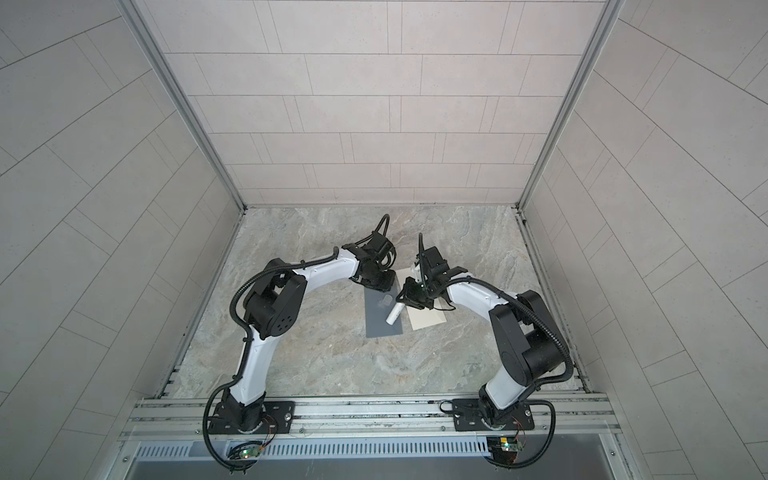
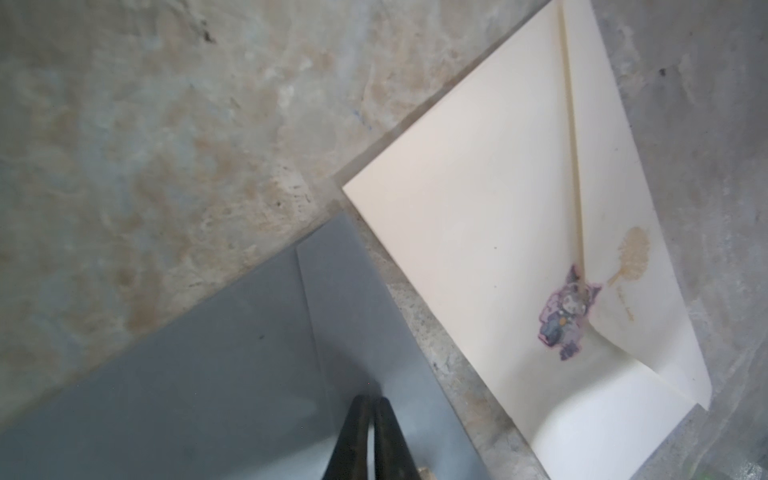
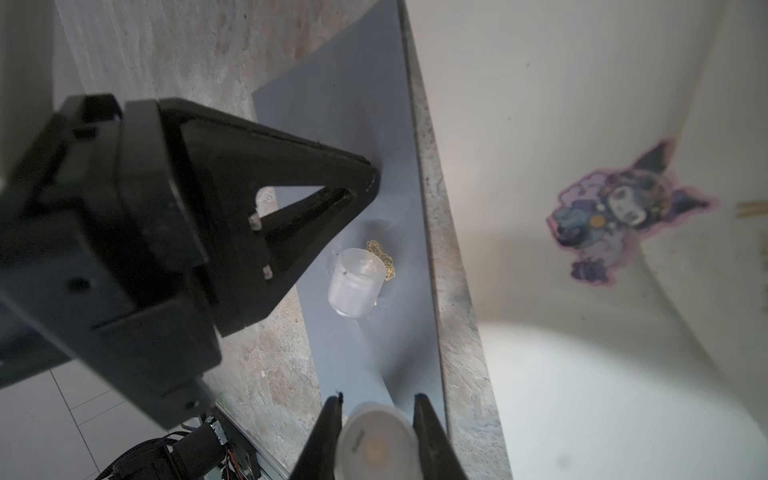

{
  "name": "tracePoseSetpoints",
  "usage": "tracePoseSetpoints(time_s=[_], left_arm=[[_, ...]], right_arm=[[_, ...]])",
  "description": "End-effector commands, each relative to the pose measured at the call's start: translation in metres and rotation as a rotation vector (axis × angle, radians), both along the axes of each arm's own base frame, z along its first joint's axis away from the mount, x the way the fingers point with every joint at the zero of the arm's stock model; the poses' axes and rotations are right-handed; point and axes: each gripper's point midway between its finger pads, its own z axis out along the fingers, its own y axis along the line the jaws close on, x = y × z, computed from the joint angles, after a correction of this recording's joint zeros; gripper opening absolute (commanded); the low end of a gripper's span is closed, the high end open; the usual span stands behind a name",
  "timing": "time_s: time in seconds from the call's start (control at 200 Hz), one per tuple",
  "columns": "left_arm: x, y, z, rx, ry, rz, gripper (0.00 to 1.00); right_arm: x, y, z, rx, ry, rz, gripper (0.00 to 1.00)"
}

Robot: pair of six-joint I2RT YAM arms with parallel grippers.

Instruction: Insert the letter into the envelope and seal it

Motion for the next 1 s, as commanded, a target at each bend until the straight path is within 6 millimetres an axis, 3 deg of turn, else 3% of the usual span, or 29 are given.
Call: tracePoseSetpoints(time_s=[0.0,0.45,0.691,0.996], left_arm=[[-0.016,0.009,0.003,0.012,0.045,0.009,0.12],[-0.042,0.015,0.004,-0.006,0.117,-0.045,0.11],[-0.049,0.019,0.008,0.004,0.138,-0.079,0.09],[-0.053,0.031,0.008,0.051,0.143,-0.062,0.09]], right_arm=[[0.013,0.006,0.007,0.009,-0.036,-0.005,0.00],[0.042,0.000,-0.005,-0.027,-0.058,-0.125,0.00],[0.053,-0.004,0.001,-0.041,-0.093,-0.162,0.00],[0.050,0.000,0.000,-0.008,-0.075,-0.158,0.00]])
